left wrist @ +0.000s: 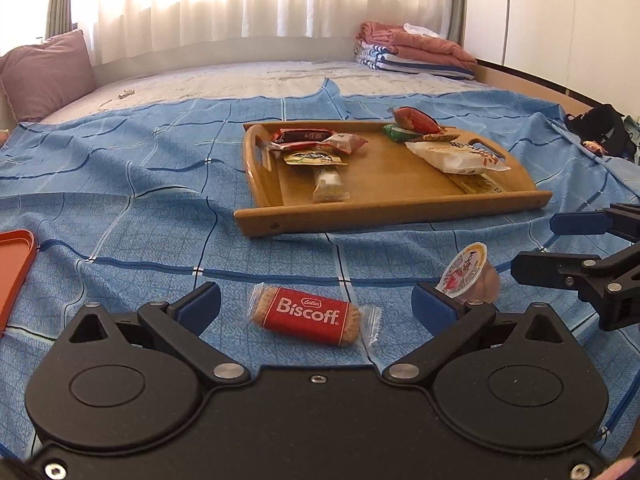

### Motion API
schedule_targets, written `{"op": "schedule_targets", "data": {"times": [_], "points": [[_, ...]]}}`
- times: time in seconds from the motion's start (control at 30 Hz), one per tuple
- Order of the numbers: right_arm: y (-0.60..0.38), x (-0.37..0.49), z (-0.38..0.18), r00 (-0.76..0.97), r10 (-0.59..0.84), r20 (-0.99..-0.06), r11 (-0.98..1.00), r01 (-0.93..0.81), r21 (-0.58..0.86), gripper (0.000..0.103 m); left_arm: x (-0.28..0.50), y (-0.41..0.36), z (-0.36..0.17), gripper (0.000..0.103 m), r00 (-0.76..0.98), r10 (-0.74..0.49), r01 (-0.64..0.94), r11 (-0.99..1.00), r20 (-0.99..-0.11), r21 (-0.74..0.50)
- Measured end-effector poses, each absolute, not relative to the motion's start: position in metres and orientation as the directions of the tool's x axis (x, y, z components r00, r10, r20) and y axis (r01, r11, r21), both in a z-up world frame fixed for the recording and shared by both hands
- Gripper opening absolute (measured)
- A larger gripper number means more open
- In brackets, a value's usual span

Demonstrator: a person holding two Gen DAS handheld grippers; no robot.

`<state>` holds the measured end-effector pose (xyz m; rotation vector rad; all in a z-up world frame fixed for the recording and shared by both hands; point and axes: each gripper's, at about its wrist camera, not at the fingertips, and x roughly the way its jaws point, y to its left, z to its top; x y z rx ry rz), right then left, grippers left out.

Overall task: Organize snacks
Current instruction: 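Grasp the red Biscoff cookie packet with the left gripper while the right approaches the jelly cup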

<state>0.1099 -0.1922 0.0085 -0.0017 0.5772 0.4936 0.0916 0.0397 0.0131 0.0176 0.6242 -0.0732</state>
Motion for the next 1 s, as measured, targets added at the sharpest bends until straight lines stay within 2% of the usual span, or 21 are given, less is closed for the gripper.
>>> {"op": "schedule_targets", "data": {"times": [0.5, 0.73, 1.0], "points": [[-0.18, 0.106, -0.019, 0.705, 0.444, -0.553, 0.885, -0.44, 0.151, 0.103, 0.079, 0.041, -0.009, 0.102, 0.818, -0.041, 0.053, 0.999, -0.573, 0.006], [-0.168, 0.1, -0.026, 0.715, 0.416, -0.562, 0.886, -0.458, 0.073, 0.103, 0.084, 0.035, -0.015, 0.103, 0.8, -0.041, 0.076, 0.997, -0.599, 0.034], [-0.164, 0.099, -0.027, 0.717, 0.409, -0.564, 0.883, -0.466, 0.048, 0.103, 0.095, 0.038, -0.014, 0.101, 0.788, -0.054, 0.068, 0.998, -0.614, 0.0]]}}
